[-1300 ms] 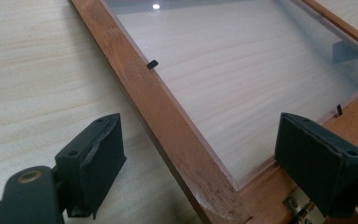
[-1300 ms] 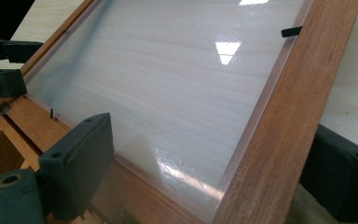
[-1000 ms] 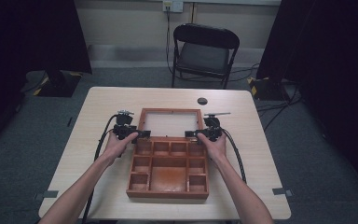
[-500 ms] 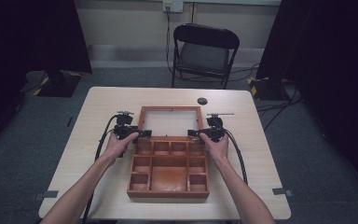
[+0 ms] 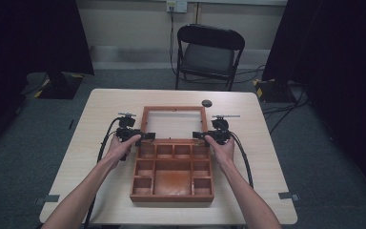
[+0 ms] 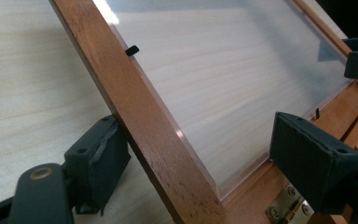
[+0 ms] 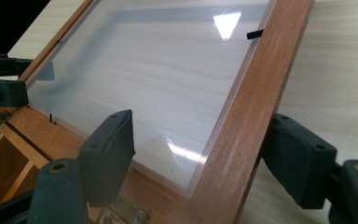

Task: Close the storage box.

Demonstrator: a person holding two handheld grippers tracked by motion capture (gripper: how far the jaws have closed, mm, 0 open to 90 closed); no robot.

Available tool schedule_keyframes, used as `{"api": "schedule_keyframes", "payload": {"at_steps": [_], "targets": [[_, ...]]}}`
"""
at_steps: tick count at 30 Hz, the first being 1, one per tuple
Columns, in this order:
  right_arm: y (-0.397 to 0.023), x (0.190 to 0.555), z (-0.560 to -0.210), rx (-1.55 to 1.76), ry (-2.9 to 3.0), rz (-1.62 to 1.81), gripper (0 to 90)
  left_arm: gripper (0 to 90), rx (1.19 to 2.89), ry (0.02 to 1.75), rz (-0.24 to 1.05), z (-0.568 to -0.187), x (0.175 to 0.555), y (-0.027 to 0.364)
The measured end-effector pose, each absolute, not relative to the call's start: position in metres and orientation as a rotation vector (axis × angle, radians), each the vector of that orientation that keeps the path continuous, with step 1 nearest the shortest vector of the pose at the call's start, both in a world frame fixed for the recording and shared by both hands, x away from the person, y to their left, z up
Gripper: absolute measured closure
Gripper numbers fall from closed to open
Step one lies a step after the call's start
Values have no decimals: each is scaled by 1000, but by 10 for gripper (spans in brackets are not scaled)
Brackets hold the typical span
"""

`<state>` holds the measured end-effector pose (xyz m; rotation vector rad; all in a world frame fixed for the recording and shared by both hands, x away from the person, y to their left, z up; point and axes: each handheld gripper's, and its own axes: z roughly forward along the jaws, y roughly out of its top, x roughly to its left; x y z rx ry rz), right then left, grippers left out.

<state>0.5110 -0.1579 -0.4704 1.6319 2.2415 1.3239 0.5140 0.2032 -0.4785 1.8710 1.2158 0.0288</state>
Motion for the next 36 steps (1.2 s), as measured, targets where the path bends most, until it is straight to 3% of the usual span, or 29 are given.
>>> {"api": "schedule_keyframes", "payload": {"at_steps": [13, 18, 36], "targets": [[-162, 508, -448, 1579, 2197, 1402, 327, 300, 1874, 1150, 121, -463, 507, 202], [-166, 505, -443, 1557, 2177, 1400, 428, 330, 1865, 1138, 124, -457, 507, 204], [-172, 489, -423, 1485, 2161, 1428, 500, 525, 1881, 1065, 181, -437, 494, 214]]}}
